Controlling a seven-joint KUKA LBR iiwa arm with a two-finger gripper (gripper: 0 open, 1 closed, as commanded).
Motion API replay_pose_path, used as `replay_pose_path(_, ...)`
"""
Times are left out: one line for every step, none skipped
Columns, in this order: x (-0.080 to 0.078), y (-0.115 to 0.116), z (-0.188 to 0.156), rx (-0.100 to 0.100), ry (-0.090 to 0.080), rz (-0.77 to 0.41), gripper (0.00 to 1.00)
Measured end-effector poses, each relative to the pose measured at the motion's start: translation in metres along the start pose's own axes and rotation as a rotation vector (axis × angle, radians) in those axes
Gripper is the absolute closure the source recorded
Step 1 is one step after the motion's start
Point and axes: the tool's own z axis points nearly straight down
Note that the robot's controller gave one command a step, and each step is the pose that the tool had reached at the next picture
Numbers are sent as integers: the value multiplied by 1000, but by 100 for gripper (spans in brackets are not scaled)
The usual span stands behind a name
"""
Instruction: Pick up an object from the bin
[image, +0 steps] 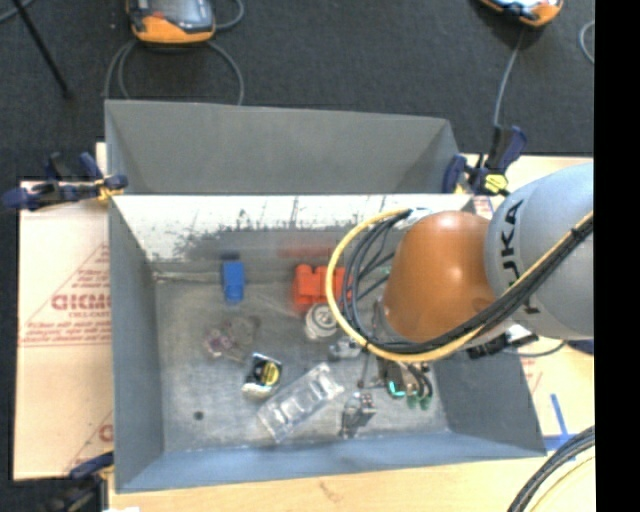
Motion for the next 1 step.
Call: replay_pose_path(-19,22,79,3,-9,356,0)
